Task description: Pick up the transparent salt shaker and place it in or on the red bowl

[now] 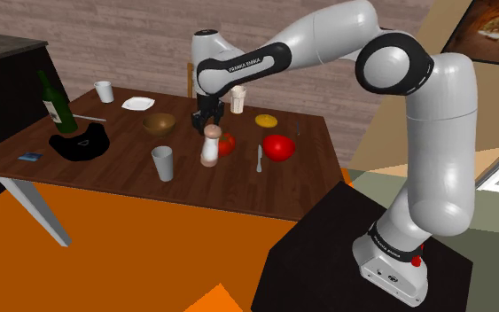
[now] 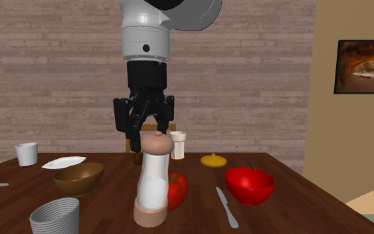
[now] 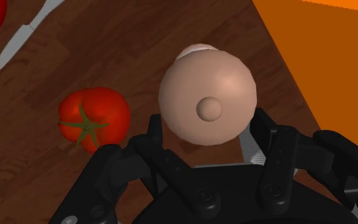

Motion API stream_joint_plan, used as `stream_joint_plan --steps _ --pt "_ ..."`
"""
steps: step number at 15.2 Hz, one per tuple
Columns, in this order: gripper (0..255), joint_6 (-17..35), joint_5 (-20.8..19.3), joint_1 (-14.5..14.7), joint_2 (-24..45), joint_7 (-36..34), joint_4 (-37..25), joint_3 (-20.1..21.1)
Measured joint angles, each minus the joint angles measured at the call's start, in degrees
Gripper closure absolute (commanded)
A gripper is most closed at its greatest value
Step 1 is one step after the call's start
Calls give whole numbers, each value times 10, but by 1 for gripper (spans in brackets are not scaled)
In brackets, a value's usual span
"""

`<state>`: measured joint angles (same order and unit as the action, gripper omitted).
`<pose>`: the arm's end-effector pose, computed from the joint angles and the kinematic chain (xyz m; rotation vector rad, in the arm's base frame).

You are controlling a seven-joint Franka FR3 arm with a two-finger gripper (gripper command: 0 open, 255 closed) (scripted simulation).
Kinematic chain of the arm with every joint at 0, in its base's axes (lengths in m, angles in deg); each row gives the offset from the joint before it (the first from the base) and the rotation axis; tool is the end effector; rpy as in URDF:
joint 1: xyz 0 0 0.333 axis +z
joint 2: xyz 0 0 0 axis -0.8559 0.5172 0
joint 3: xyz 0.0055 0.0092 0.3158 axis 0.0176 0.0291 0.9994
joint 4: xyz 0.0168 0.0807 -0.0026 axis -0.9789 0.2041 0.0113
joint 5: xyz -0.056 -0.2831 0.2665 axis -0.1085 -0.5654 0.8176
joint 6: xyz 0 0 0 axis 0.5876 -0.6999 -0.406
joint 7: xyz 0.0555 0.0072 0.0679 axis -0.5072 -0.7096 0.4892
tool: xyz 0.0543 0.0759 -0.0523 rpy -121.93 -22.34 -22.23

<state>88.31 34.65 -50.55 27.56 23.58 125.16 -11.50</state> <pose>0.6755 0.1732 0.3606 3.0747 0.1770 0.0817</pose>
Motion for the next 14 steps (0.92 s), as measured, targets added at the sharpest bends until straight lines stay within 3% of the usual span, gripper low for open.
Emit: stream_joint_plan --steps 6,14 --pt "255 -39 4 -1 -15 6 -25 2" --pt "255 -24 23 -64 -80 85 49 -15"
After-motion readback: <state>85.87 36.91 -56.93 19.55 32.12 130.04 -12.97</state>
